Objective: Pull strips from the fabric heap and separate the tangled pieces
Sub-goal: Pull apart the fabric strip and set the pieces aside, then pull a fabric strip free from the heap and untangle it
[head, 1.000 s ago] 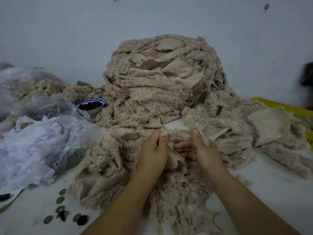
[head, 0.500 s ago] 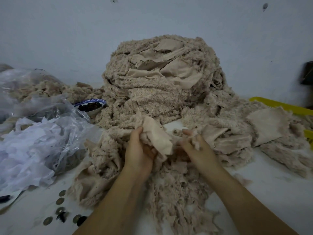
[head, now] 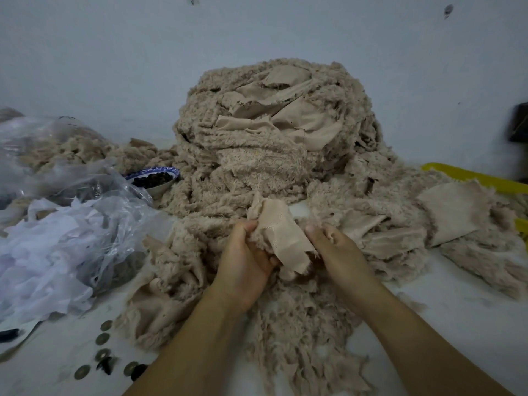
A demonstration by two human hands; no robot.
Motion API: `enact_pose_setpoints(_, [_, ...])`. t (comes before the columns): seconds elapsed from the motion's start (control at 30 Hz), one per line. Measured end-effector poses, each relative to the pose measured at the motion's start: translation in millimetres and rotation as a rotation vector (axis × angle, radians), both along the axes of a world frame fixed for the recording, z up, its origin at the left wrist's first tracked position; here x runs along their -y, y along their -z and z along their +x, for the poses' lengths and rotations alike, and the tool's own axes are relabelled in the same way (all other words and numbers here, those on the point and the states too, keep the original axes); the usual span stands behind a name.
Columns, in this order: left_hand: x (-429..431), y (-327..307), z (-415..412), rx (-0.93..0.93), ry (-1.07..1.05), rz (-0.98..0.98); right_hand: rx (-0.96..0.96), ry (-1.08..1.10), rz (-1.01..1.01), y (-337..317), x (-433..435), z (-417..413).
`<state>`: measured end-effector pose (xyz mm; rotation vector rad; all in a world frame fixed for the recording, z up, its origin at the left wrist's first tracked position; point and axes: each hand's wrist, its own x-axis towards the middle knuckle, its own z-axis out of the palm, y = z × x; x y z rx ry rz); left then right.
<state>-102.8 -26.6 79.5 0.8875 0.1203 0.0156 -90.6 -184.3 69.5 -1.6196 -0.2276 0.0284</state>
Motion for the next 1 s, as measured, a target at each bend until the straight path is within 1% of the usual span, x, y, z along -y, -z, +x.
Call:
enact_pose_setpoints(0.03, [-1, 1, 1, -0.001, -0.006, 0.012, 0.012, 0.033, 0.006, -3, 1, 1])
enact_pose_setpoints(0.1, [-4, 3, 3, 0.005, -0.019, 0.029, 0.007, 0.088, 0.078, -3, 4, 5])
enact_pose_setpoints(0.17, [-5, 4, 5, -0.003, -0.038, 0.056, -0.037, 0.147, 0.163, 0, 6, 11])
enact_pose_setpoints(0.27, [-3, 1, 4, -0.026, -0.067, 0.052, -0.028, 0.234, 0.168, -1, 7, 12])
enact_pose_setpoints(0.37, [-6, -1, 6, -0.056, -0.120, -0.029, -0.002, 0.291, 0.189, 2, 12, 17])
enact_pose_setpoints(0.47, [-6, 2, 7, -0.079, -0.126, -0.097, -0.002, 0.304, 0.152, 4, 9, 16])
enact_pose_setpoints(0.5, [-6, 3, 8, -0.076, -0.131, -0.135, -0.009, 0.322, 0.170, 5, 8, 17])
enact_pose_setpoints(0.6, [-21, 0, 9, -0.013, -0.155, -0.325, -0.082, 0.444, 0.362, -2, 17, 22])
enact_pose_setpoints(0.63, [-28, -2, 9, 0.012, -0.178, -0.376, -0.087, 0.483, 0.397, -4, 23, 24])
enact_pose_setpoints(0.67, [-32, -4, 11, 0.028, -0.203, -0.396, -0.079, 0.502, 0.387, -3, 29, 26])
enact_pose_setpoints(0.7, [-32, -5, 11, 0.032, -0.223, -0.381, -0.066, 0.492, 0.335, -3, 31, 25])
enact_pose_setpoints(0.73, [-28, -5, 11, 0.036, -0.219, -0.348, -0.066, 0.451, 0.232, -3, 28, 22])
enact_pose_setpoints(0.83, [-10, -3, 7, 0.037, -0.097, -0.278, -0.102, 0.277, -0.233, -1, 8, 11])
enact_pose_setpoints(0.87, [-8, -4, 5, 0.053, -0.046, -0.268, -0.080, 0.256, -0.312, 0, 4, 10])
enact_pose_setpoints(0.93, [-7, -6, 1, 0.101, 0.019, -0.265, 0.020, 0.232, -0.327, 0, 3, 10])
enact_pose_setpoints(1.0, [-7, -8, 0, 0.142, 0.056, -0.257, 0.087, 0.131, -0.231, -3, 3, 9])
